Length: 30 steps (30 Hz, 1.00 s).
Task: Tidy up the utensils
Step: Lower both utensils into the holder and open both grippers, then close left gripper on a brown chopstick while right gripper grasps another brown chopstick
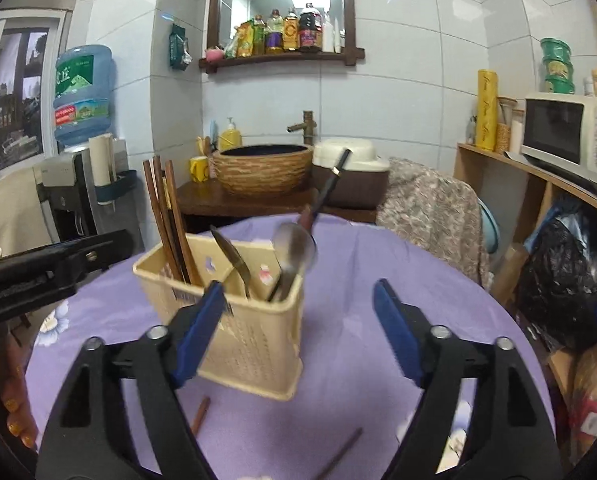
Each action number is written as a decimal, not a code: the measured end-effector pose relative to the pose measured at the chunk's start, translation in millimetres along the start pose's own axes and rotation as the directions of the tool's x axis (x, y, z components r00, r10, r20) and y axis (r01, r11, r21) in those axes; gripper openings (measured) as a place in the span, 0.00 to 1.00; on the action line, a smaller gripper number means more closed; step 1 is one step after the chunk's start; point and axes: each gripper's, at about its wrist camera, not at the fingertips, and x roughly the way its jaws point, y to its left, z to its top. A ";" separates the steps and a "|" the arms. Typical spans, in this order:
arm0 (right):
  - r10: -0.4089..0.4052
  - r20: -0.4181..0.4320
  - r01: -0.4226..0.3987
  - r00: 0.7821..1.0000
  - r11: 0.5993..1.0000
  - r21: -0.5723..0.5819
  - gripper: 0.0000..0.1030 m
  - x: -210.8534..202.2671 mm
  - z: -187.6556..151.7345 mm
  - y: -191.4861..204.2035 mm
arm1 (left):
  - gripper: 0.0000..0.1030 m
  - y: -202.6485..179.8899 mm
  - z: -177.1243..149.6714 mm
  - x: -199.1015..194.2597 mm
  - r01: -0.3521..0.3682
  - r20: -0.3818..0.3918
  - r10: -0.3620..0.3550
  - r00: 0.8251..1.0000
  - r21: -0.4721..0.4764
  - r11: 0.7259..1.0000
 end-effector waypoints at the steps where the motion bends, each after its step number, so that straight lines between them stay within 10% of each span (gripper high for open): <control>1: -0.022 -0.053 0.020 0.998 1.000 -0.023 0.94 -4.5 -10.3 1.0 | 0.75 0.5 -10.8 -4.6 -0.013 -0.013 0.013 1.000 0.012 1.000; 8: -0.101 -0.341 0.057 0.935 0.989 -0.136 0.94 -23.1 -93.0 25.7 | 0.85 13.0 -81.0 -27.0 -0.141 -0.101 0.146 0.984 0.055 0.988; 18: -0.125 -0.526 0.044 0.841 0.985 -0.165 0.94 -22.6 -150.3 55.8 | 0.88 27.1 -121.0 -41.2 -0.208 -0.168 0.212 0.963 0.042 0.977; 30: -0.173 -0.528 0.094 0.831 0.981 -0.172 0.94 -40.1 -158.7 0.8 | 0.88 18.0 -144.6 -33.2 -0.155 -0.233 0.162 0.959 0.049 0.987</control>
